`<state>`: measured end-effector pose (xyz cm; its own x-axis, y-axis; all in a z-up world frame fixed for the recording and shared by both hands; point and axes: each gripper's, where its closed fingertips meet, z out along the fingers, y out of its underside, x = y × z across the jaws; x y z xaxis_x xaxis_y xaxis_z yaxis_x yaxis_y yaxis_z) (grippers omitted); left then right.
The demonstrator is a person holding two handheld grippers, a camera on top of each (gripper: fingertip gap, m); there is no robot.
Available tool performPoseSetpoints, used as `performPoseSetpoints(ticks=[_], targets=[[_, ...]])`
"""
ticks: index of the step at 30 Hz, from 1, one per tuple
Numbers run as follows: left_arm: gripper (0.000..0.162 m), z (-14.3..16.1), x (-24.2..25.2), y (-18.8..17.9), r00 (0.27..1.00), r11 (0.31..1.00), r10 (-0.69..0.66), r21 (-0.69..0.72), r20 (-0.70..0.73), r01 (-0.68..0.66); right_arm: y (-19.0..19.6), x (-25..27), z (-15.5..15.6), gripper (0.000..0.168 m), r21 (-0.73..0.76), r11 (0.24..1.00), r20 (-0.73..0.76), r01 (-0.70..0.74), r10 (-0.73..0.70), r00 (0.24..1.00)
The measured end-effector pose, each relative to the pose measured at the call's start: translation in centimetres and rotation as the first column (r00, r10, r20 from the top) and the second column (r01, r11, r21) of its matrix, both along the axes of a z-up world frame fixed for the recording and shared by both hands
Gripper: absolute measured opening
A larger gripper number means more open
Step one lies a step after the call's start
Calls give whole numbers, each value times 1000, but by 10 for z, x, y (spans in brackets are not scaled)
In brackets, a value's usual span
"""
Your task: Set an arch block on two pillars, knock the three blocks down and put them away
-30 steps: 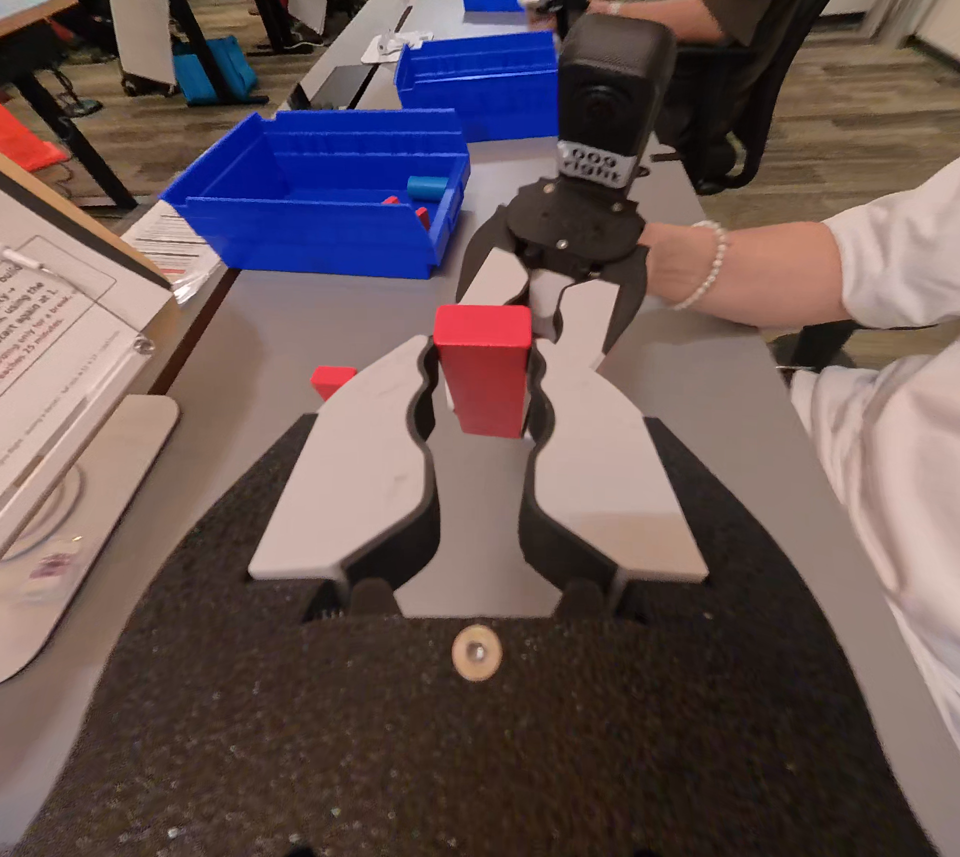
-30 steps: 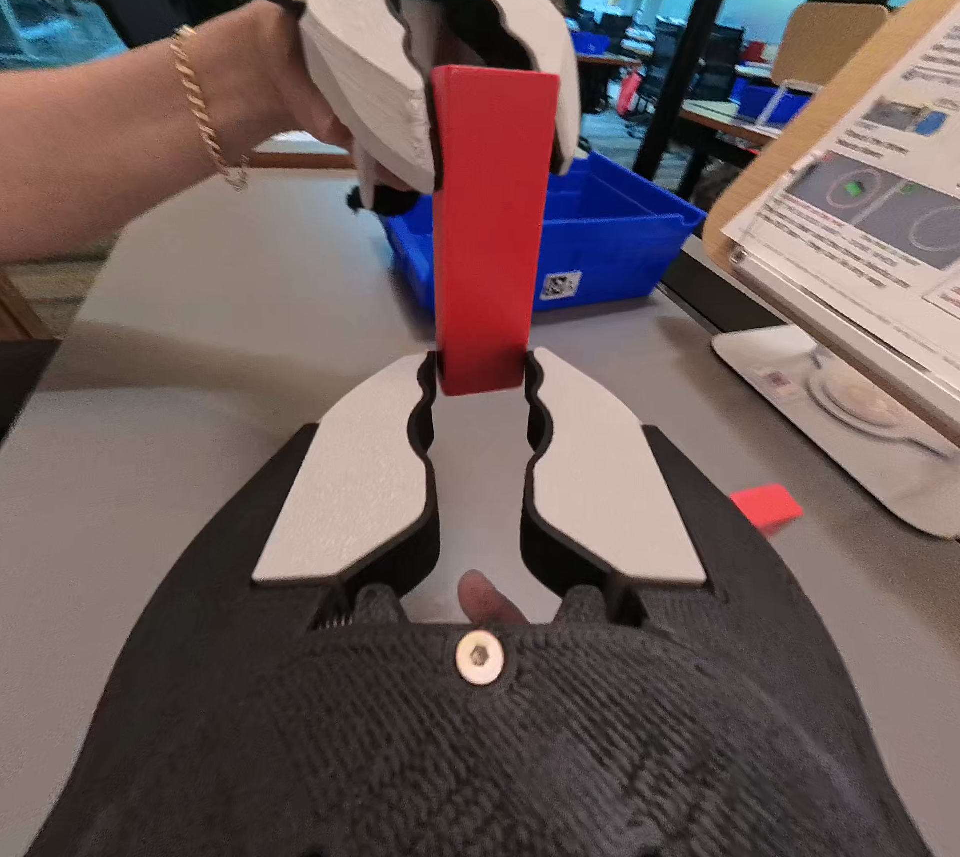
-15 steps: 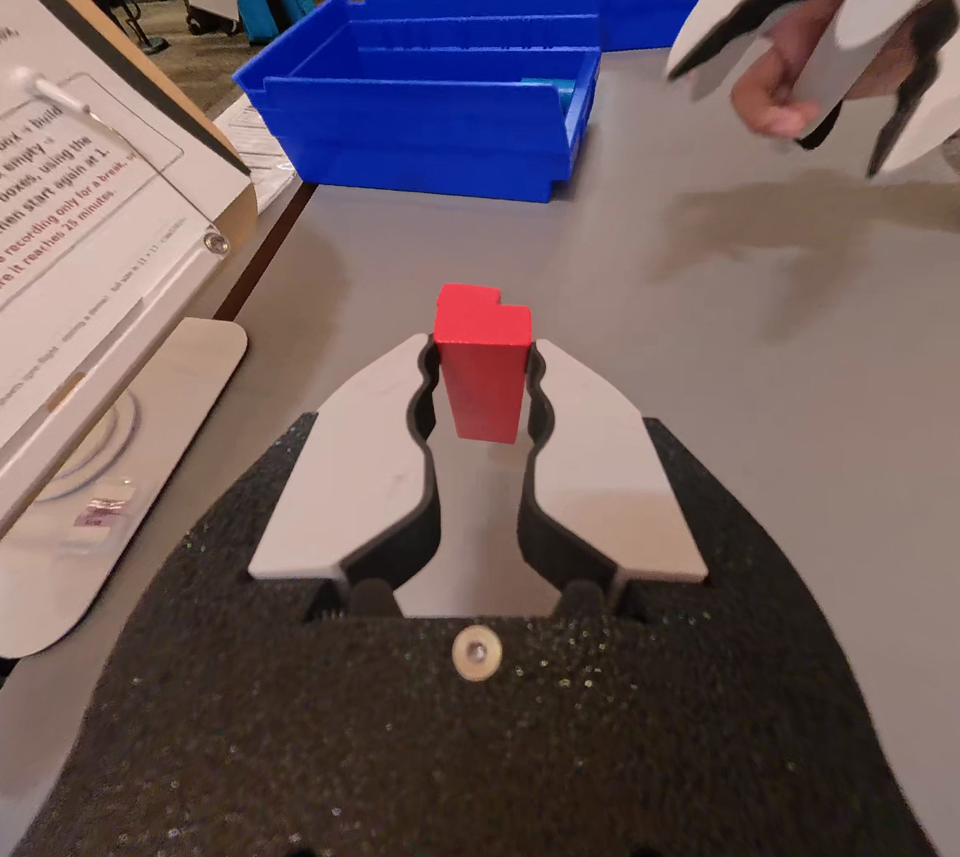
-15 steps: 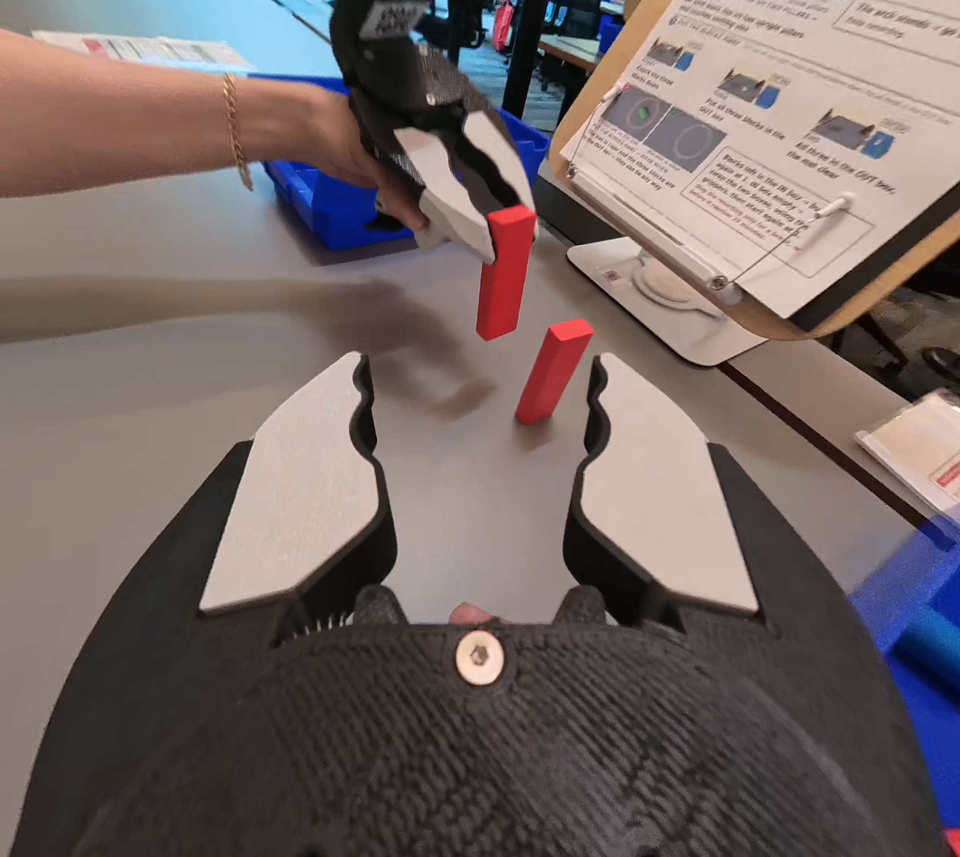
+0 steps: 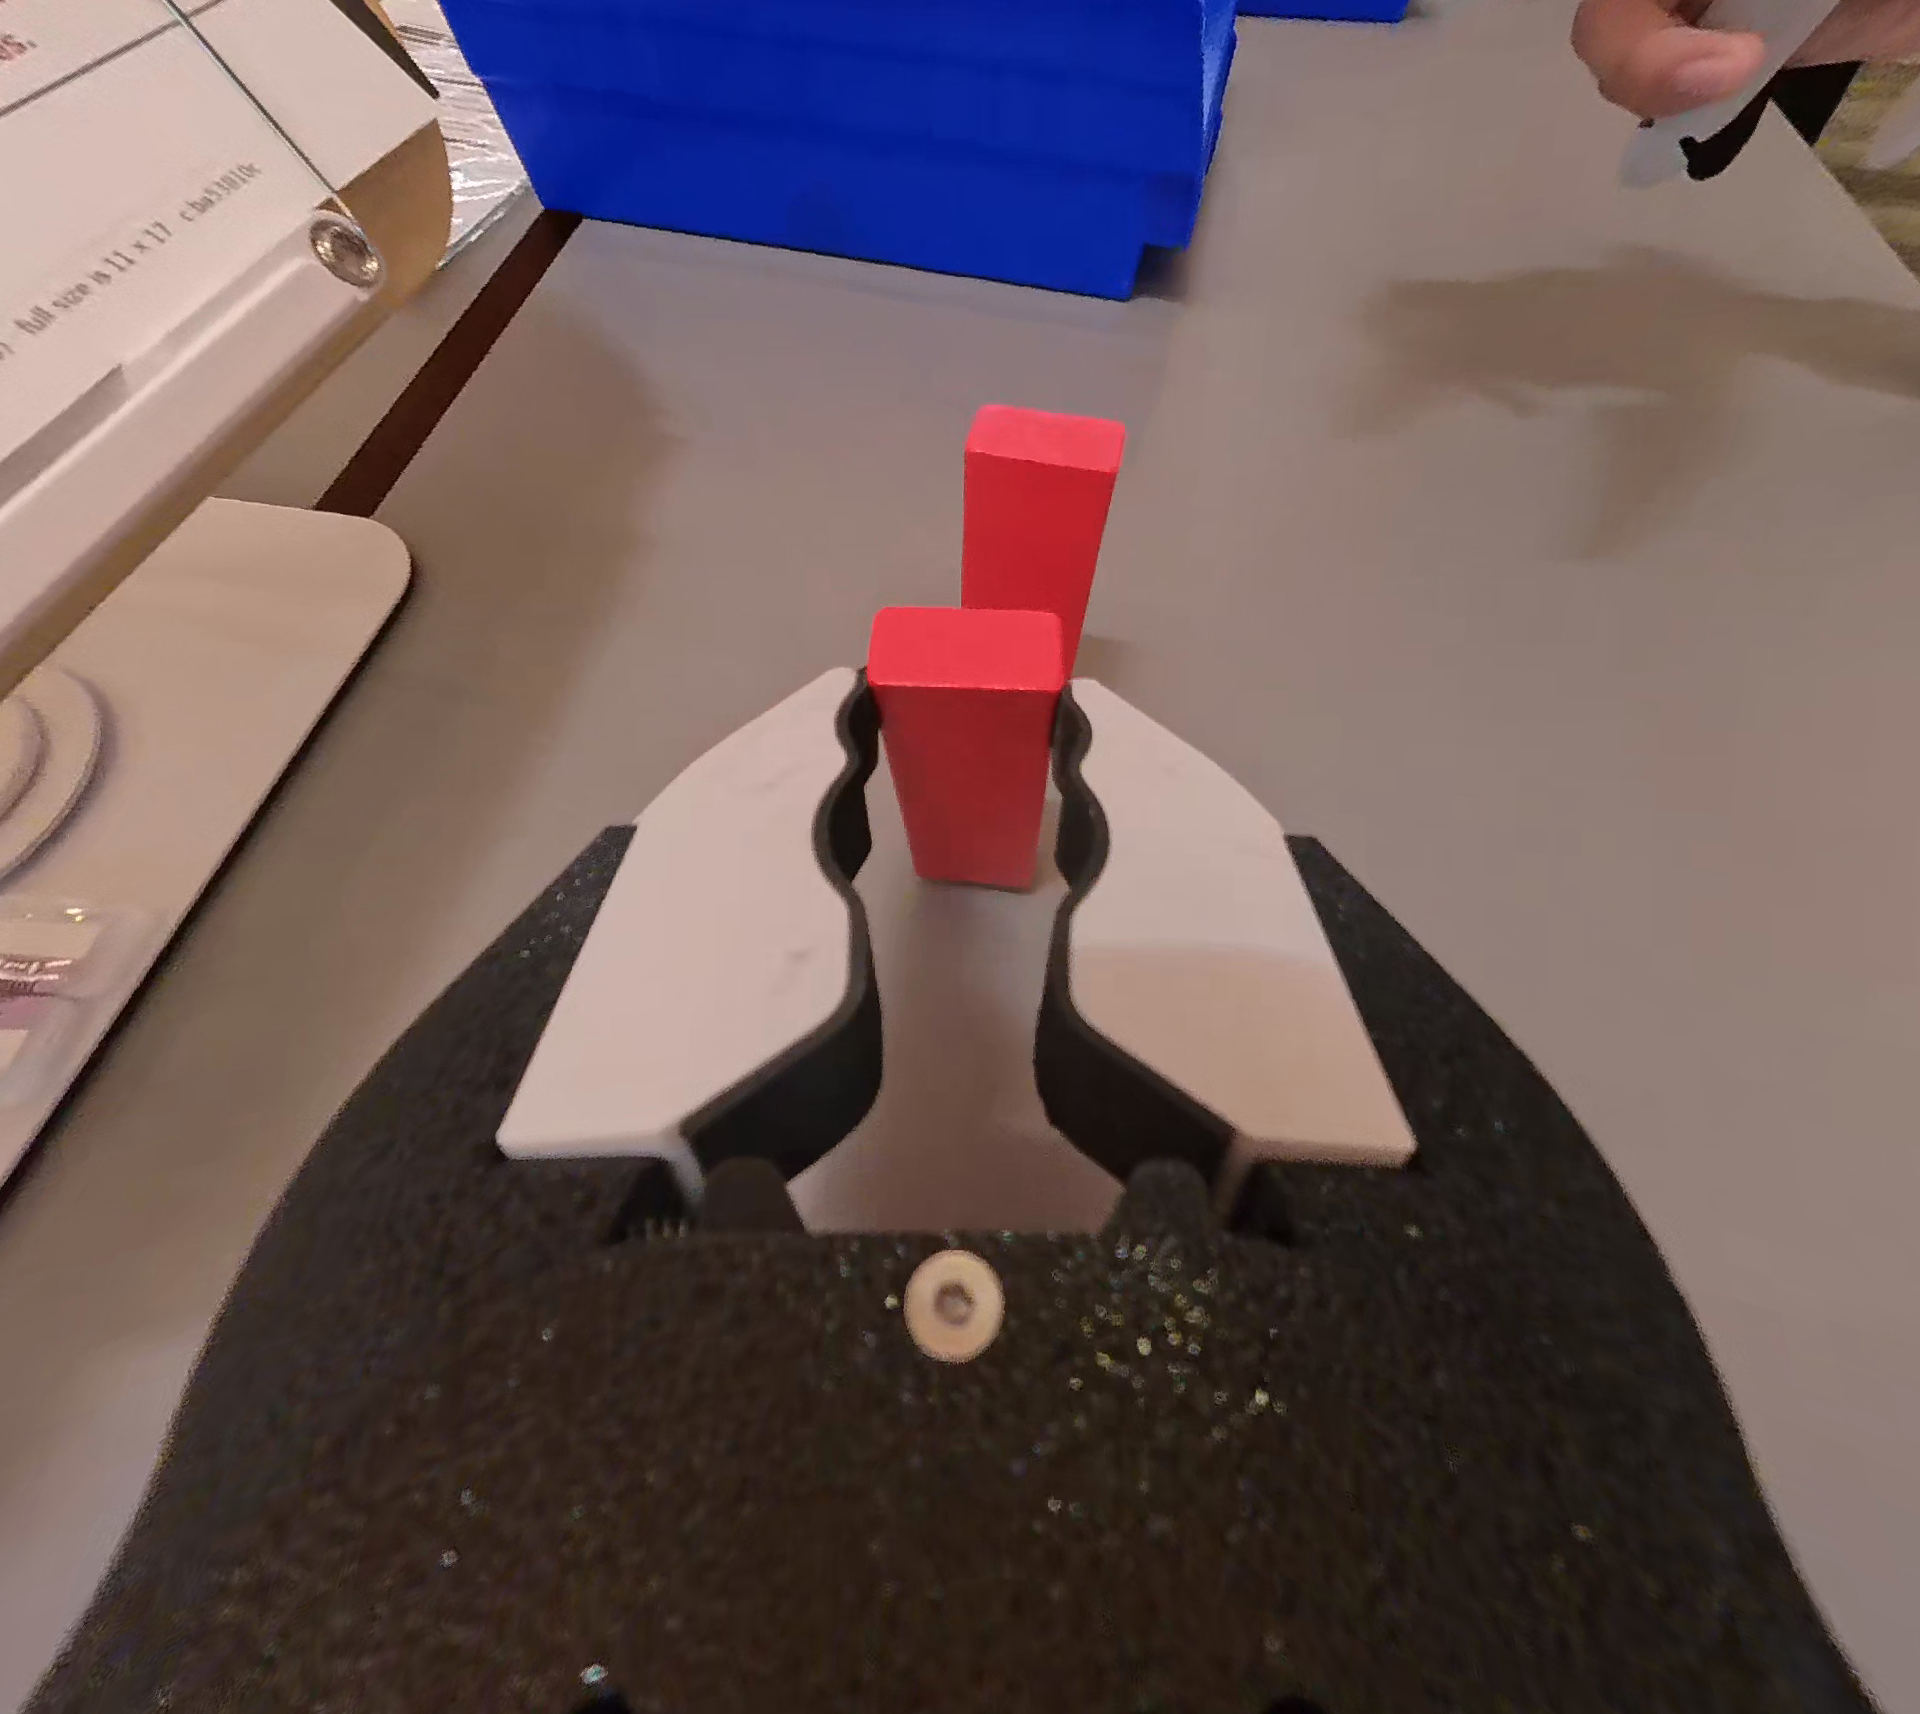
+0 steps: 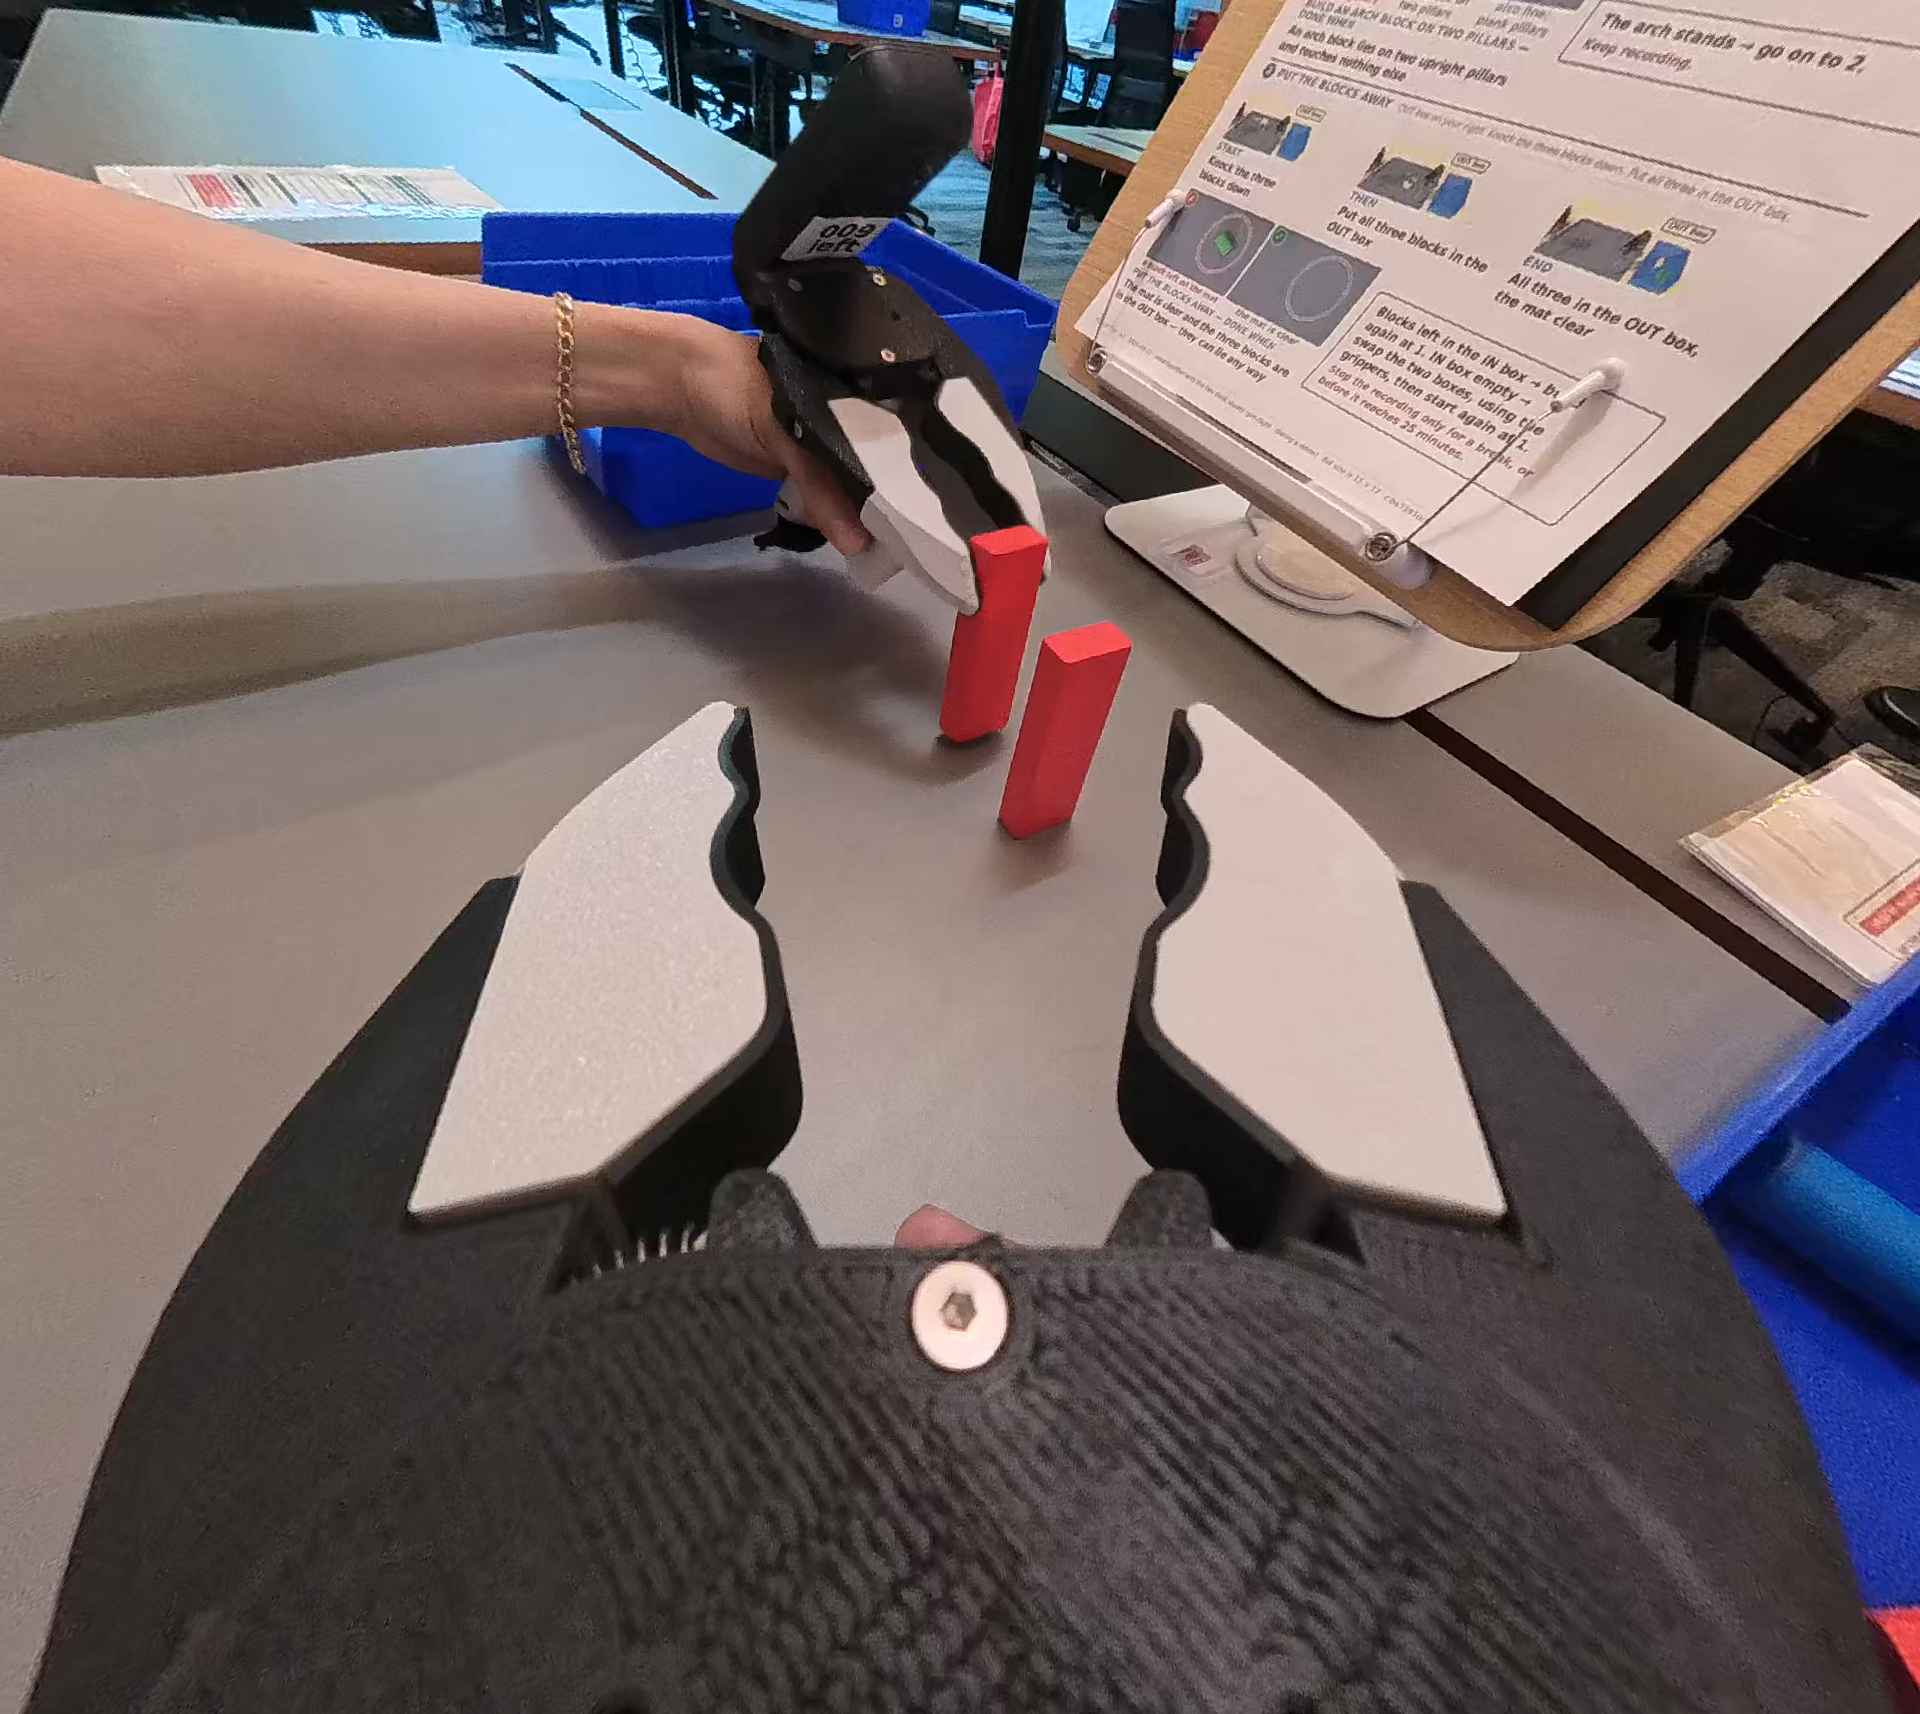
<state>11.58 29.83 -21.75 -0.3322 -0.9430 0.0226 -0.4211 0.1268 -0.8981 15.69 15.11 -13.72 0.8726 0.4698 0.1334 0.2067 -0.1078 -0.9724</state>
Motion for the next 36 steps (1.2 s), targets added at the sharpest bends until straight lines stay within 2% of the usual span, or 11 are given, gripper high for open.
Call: performPoseSetpoints(ticks=[5,17,22,36], targets=[[32,-4,3,-2,1000,999,-14,44,-17,14,1,1,-3,75,-7,1000,4,2,-2,1000],[32,-6,7,-7,996,996,-80,34,-45,82,2,-1,-3,75,-9,1000,6,-4,4,1000],[32,-6,7,-7,994,991,-102,82,-41,105,2,-1,-4,75,-12,1000,6,-7,7,1000],[33,-6,6,-8,993,990,-114,81,-37,116,2,-4,-8,75,-26,1000,8,-17,17,1000]])
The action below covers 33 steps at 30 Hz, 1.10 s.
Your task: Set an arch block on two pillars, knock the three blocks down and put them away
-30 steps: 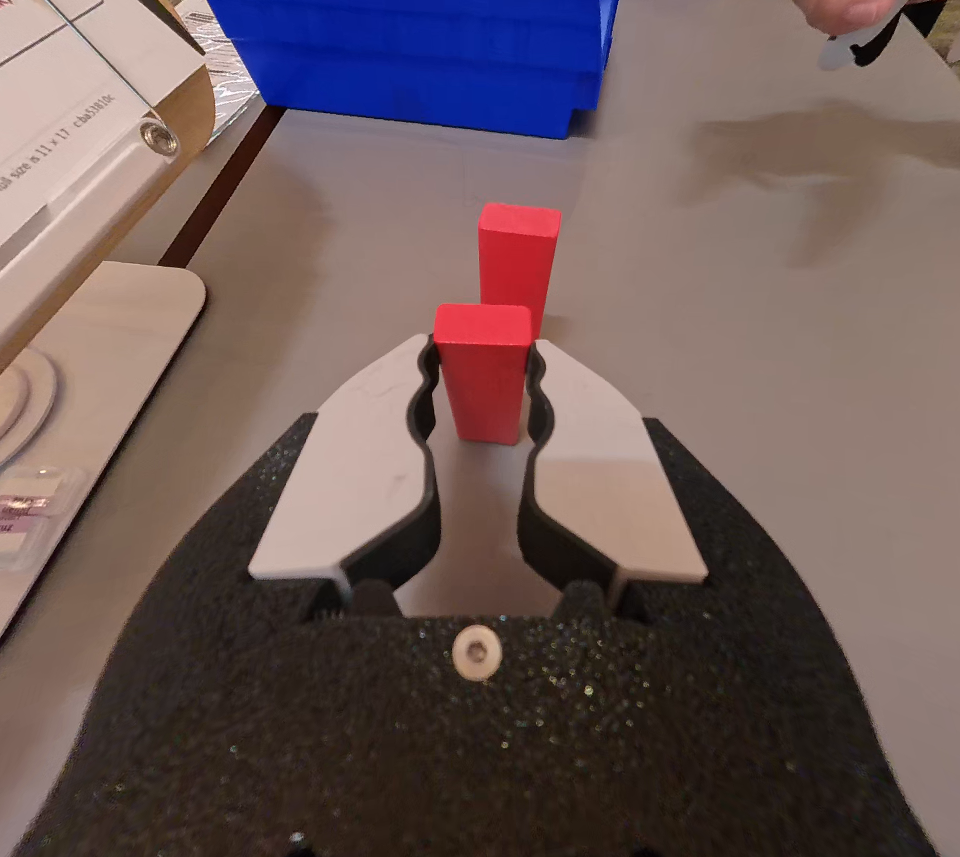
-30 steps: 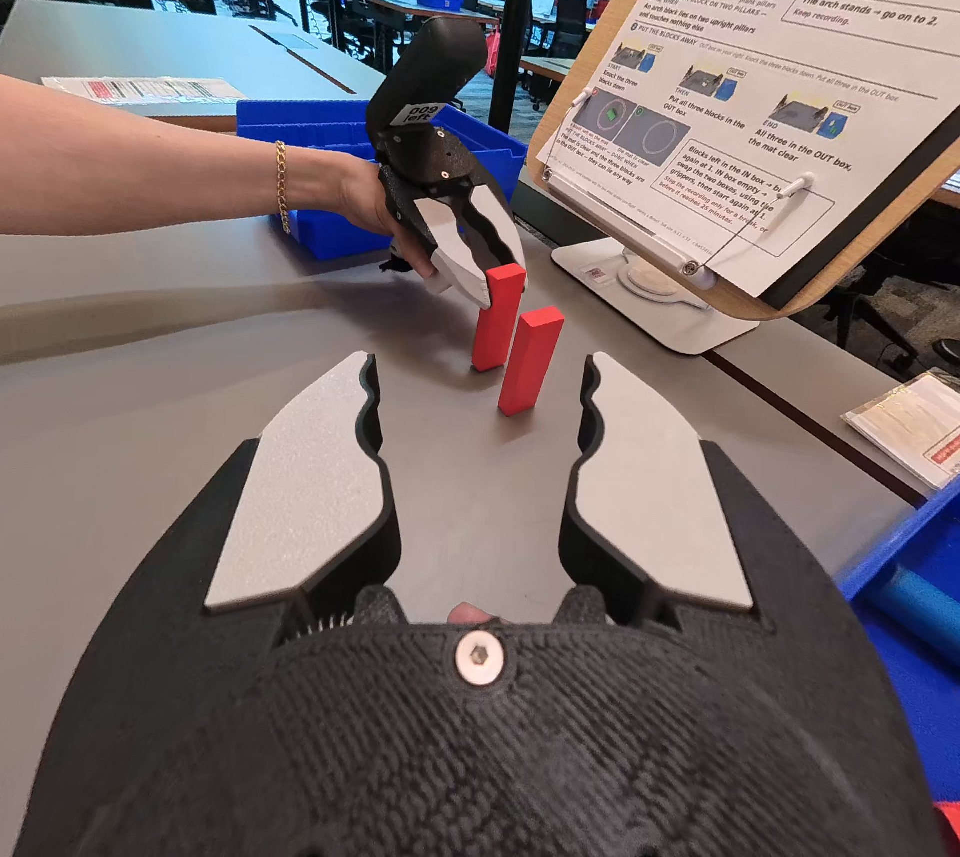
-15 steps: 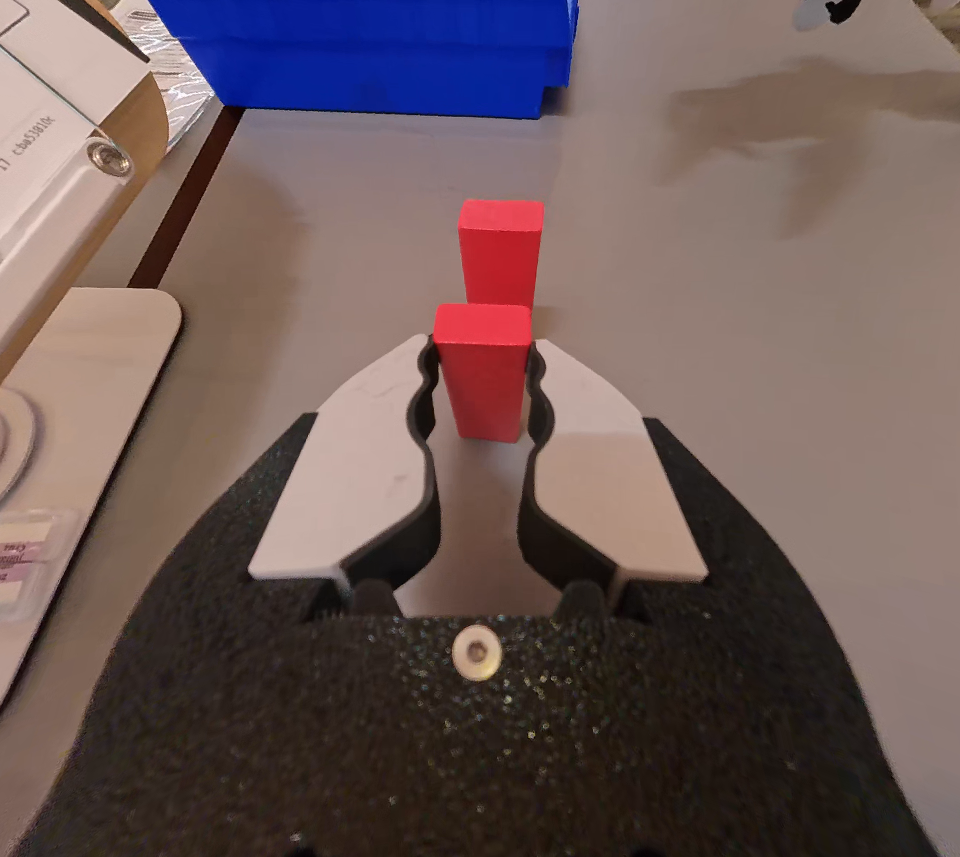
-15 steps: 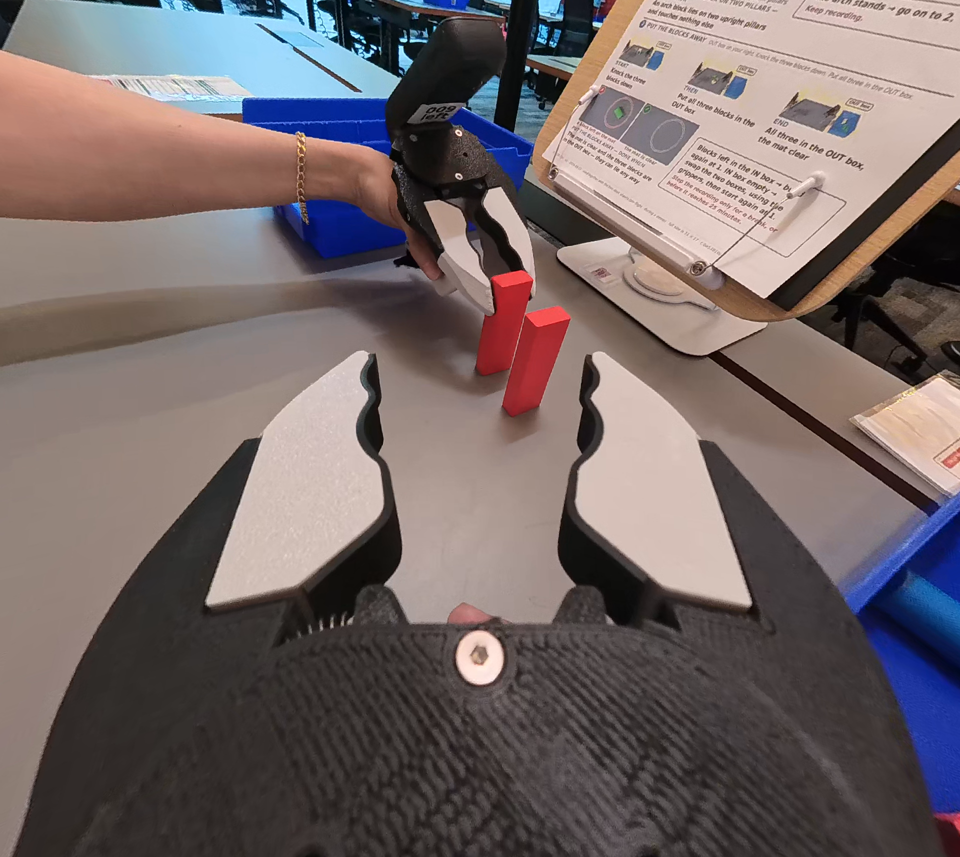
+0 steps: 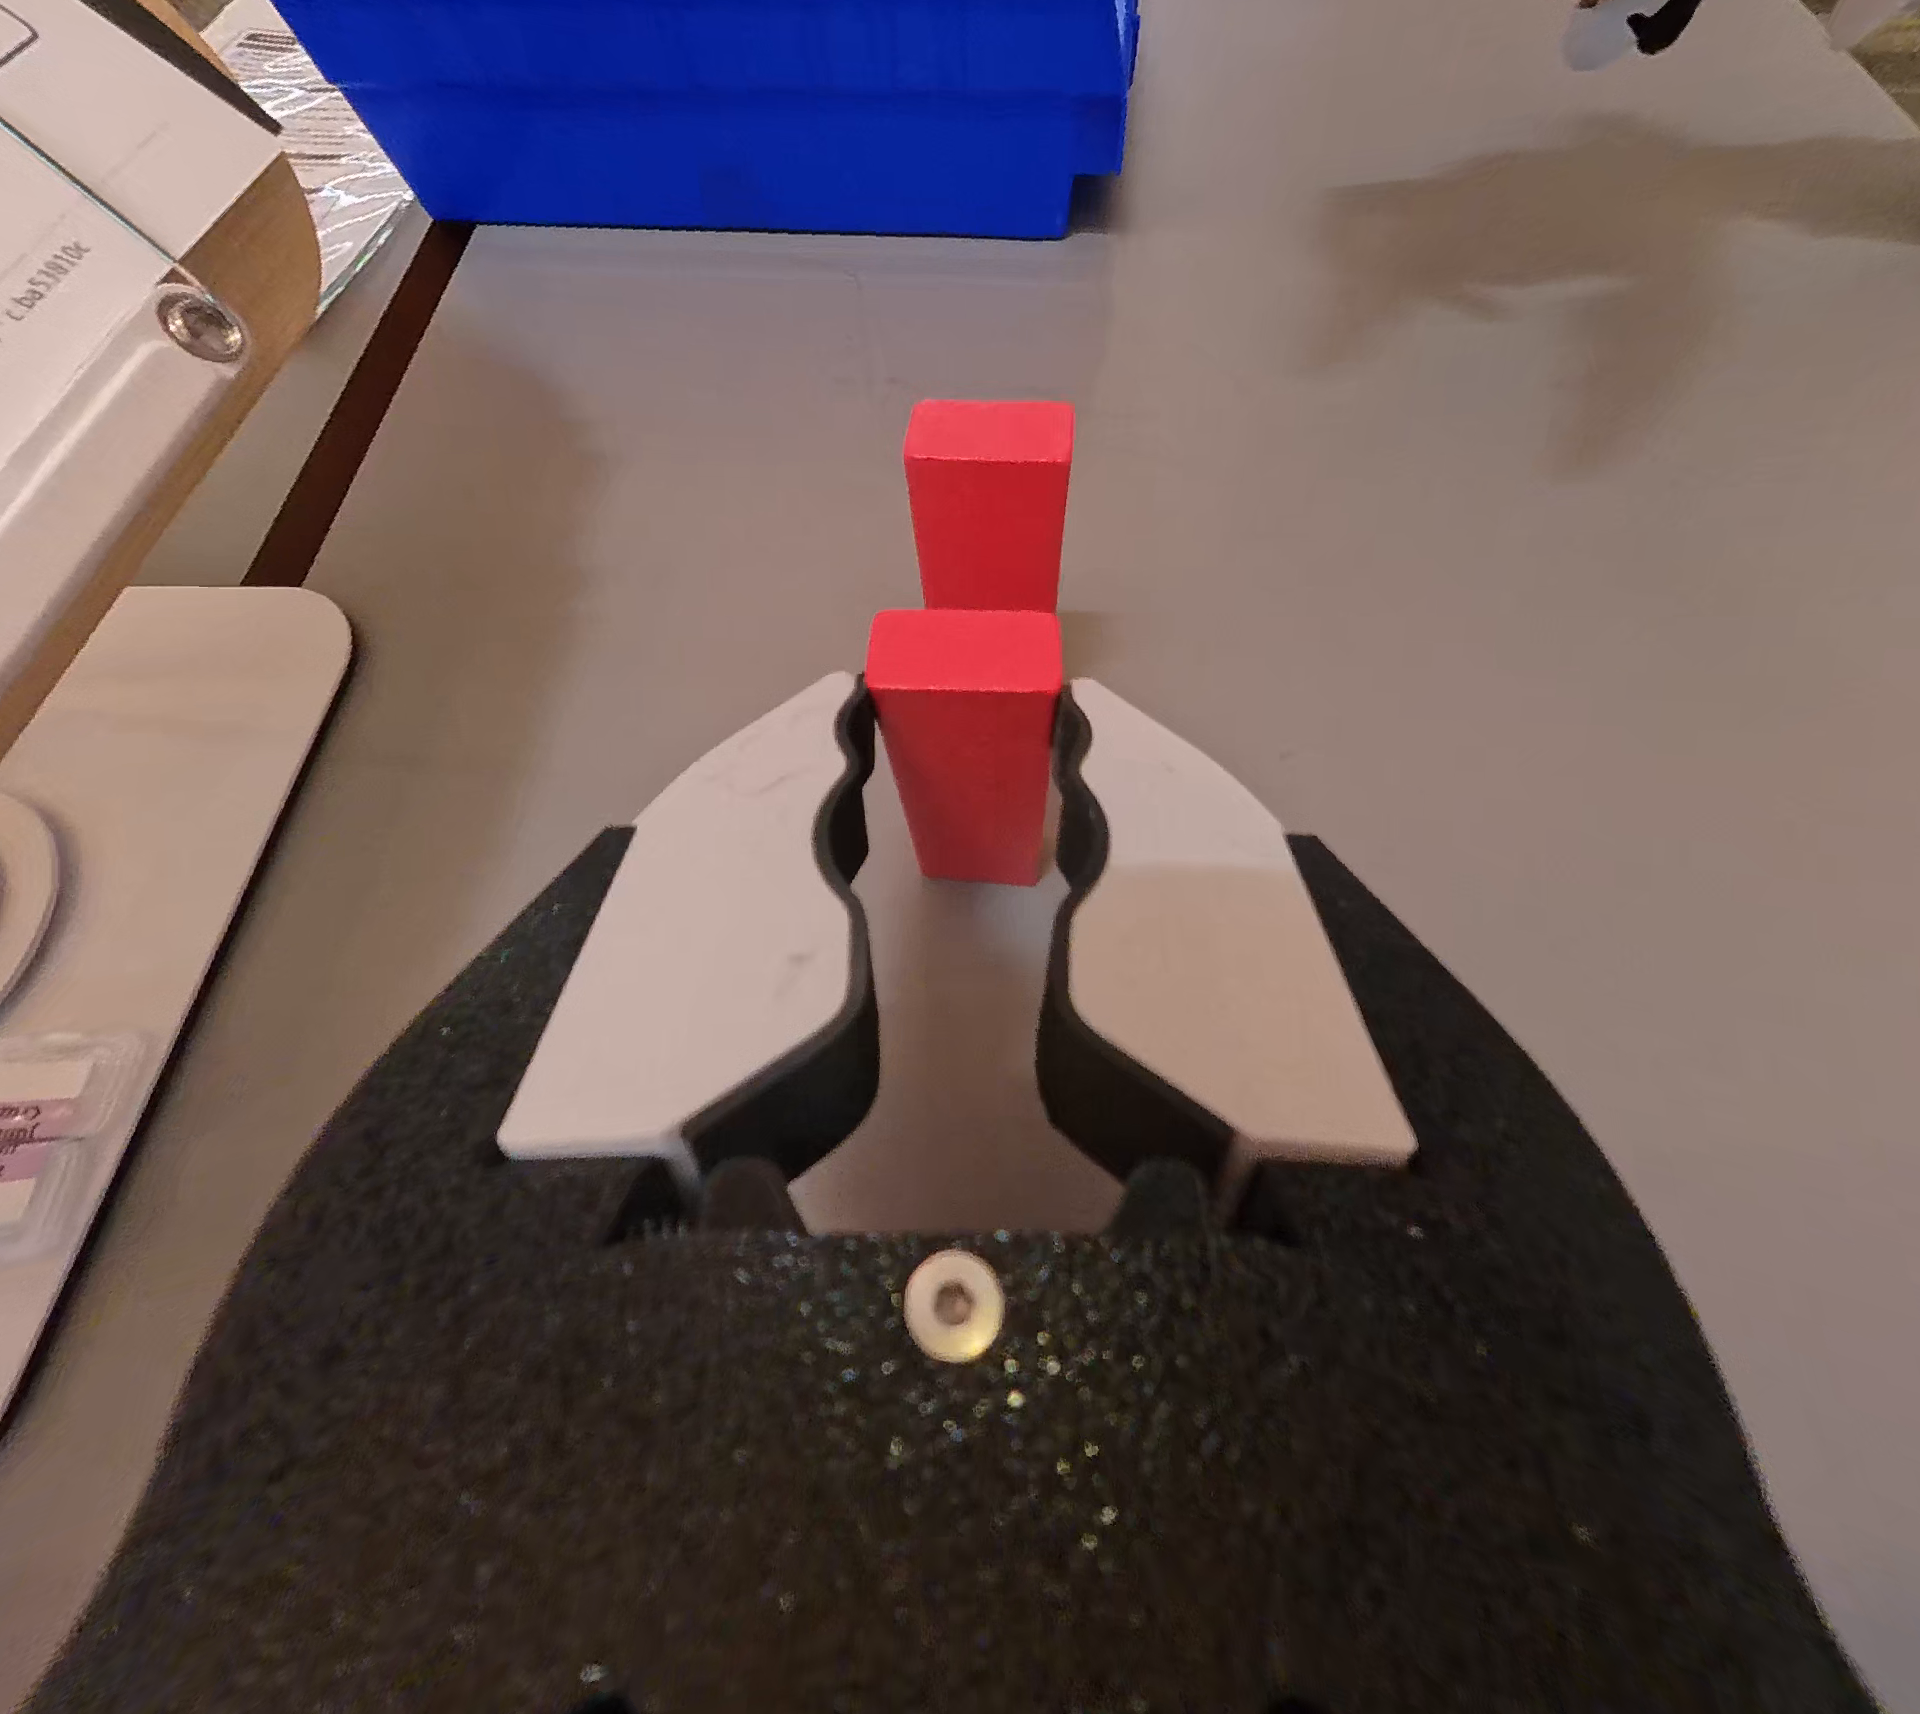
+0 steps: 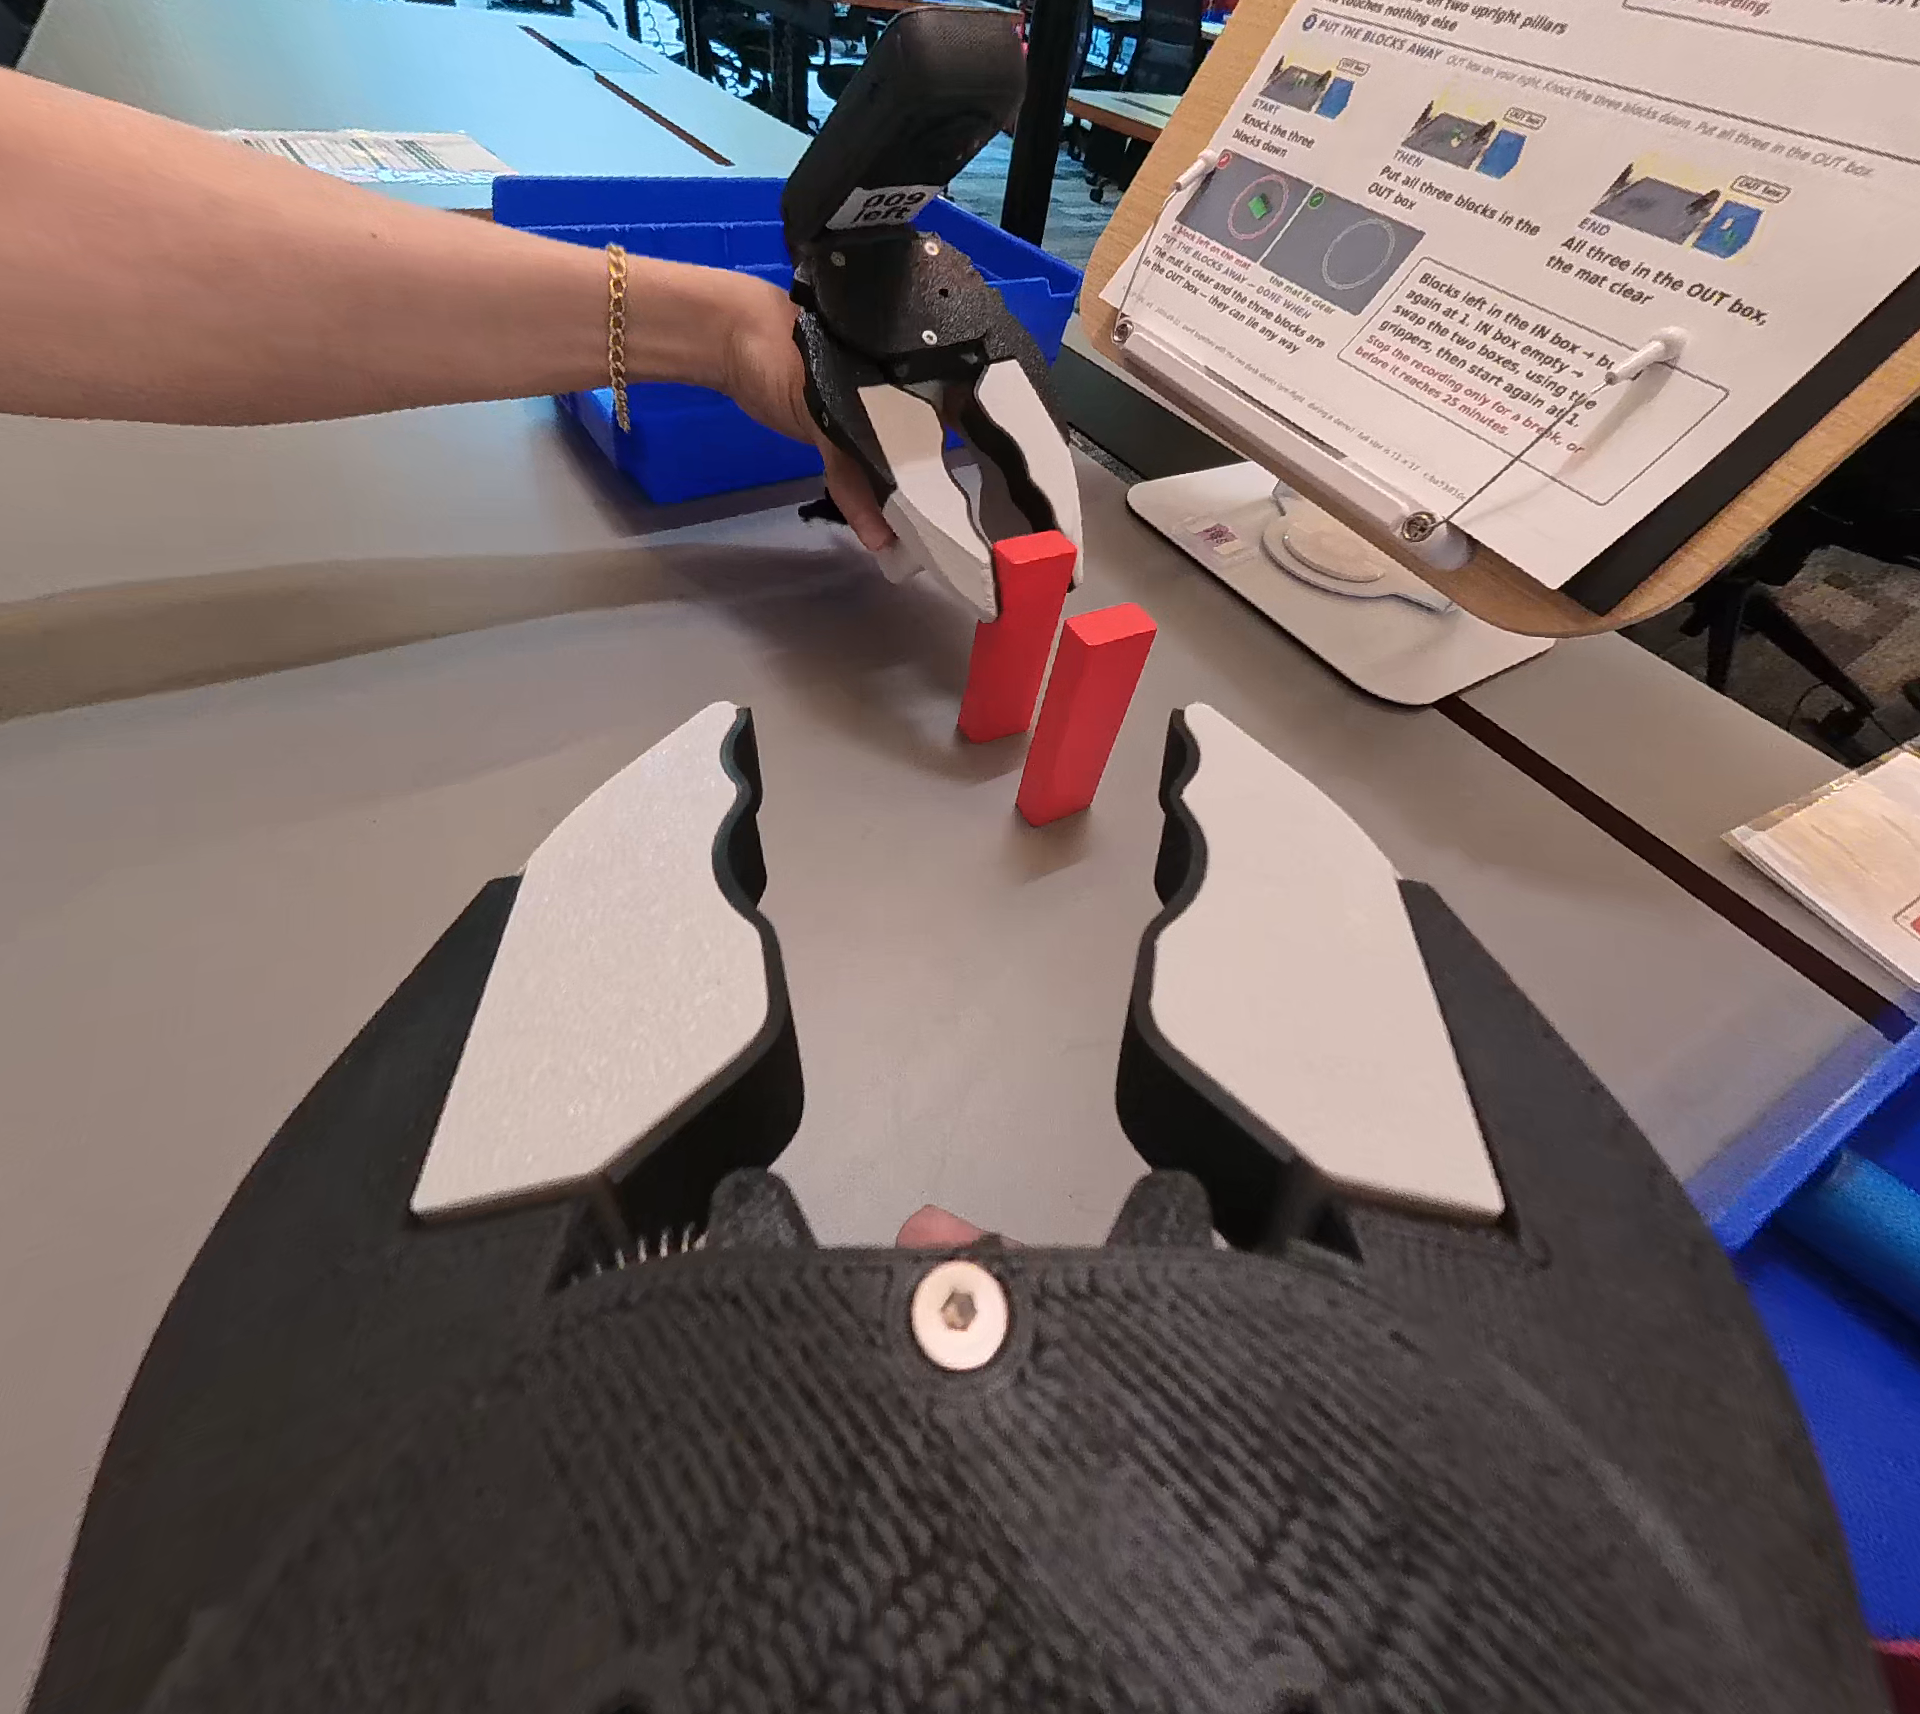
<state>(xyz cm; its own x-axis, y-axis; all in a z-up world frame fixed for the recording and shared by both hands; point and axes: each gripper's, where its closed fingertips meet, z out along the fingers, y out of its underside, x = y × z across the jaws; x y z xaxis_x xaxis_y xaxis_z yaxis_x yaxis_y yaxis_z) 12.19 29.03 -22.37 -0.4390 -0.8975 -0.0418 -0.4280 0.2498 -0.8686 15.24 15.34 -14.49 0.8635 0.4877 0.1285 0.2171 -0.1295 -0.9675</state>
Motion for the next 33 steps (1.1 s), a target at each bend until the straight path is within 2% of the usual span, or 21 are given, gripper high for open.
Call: performPoseSetpoints(ticks=[20,30,33], targets=[[33,-1,-1,-1,998,1000,-9,11,-57,10,-1,0,-2,75,-7,1000,4,-3,3,1000],[37,-2,-6,-3,996,999,4,-42,-95,-8,-2,-1,-2,75,-12,1000,3,-9,9,1000],[44,-3,-6,-6,994,998,8,-63,-108,-15,-2,1,-4,75,-16,1000,-3,-6,6,1000]])
